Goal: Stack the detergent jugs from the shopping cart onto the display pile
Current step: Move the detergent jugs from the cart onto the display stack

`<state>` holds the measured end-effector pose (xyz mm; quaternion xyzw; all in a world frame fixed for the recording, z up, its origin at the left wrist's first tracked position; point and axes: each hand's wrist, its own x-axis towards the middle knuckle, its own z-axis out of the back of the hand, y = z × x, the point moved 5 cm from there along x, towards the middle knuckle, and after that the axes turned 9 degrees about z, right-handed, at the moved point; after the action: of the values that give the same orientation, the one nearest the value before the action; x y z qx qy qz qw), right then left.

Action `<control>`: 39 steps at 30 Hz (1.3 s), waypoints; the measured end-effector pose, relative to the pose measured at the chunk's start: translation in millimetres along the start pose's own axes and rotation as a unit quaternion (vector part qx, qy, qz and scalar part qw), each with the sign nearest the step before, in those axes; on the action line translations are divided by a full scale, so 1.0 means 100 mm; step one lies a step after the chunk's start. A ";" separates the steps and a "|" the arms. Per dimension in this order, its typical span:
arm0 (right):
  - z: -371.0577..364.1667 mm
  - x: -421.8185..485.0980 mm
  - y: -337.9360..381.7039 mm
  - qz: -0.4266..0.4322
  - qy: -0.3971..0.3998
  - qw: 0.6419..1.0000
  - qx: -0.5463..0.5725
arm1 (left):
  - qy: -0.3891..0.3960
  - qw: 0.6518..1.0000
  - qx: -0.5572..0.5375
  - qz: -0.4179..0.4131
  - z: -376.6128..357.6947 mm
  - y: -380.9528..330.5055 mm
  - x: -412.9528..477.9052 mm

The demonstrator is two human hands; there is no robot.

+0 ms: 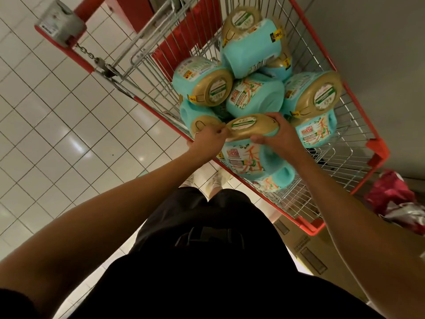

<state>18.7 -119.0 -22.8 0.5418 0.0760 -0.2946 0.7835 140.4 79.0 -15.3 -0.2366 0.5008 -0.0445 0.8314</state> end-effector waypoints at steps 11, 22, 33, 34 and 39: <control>-0.15 -0.48 0.43 -0.080 -0.057 0.933 0.345 | 0.200 0.869 -0.452 -0.011 0.03 0.02 -0.52; -0.29 -0.97 0.24 -0.158 -0.061 0.877 0.450 | 0.199 0.892 -0.407 0.018 -0.04 -0.03 -0.61; 0.05 -1.37 0.06 -0.132 -0.174 0.848 0.484 | 0.219 0.908 -0.357 0.032 -0.50 -0.47 -0.73; 0.08 -1.41 0.05 -0.128 -0.189 0.842 0.488 | 0.227 0.909 -0.348 0.034 -0.54 -0.52 -0.75; 0.14 -1.68 -0.04 -0.099 -0.248 0.818 0.509 | 0.278 0.916 -0.288 0.033 -0.71 -0.74 -0.81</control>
<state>-122.6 -68.7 53.2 0.7617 -0.2280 -0.4917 0.3550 51.6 14.1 55.9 -0.4273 0.7103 0.0656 0.5555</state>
